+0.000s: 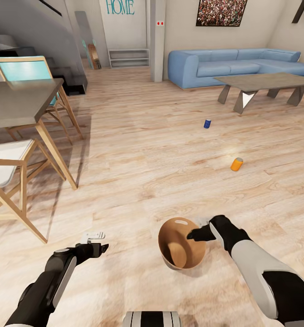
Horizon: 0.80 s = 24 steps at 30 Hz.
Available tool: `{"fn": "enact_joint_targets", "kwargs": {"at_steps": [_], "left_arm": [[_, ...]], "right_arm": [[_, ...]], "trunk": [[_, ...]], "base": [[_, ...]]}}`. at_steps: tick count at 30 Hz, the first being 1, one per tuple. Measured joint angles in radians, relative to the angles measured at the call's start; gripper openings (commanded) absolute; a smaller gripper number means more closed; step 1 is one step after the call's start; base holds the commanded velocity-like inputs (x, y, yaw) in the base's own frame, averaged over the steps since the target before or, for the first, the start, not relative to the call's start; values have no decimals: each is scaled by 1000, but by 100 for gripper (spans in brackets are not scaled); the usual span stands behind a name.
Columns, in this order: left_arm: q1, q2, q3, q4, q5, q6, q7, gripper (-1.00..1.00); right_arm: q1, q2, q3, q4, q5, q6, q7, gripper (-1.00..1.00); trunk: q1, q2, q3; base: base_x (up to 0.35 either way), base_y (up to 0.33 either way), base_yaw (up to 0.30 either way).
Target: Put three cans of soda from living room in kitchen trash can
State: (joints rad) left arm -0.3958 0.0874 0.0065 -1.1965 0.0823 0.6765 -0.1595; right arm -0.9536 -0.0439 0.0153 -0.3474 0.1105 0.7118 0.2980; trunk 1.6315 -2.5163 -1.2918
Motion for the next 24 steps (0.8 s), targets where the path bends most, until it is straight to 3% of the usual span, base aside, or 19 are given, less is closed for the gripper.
{"fn": "enact_joint_targets", "kwargs": {"at_steps": [9, 10, 24], "left_arm": [[0, 0, -2, 0, 0, 0, 0, 100], [0, 0, -2, 0, 0, 0, 0, 100], [0, 0, -2, -1, 0, 0, 0, 100]], "right_arm": [[20, -18, 0, -1, 0, 0, -3, 100], [21, -20, 0, -1, 0, 0, -3, -100], [23, -26, 1, -1, -8, -1, 1, -100]], "trunk": [[0, 0, 0], [0, 0, 0], [0, 0, 0]], "base": [[0, 0, 0], [0, 0, 0], [0, 0, 0]]}}
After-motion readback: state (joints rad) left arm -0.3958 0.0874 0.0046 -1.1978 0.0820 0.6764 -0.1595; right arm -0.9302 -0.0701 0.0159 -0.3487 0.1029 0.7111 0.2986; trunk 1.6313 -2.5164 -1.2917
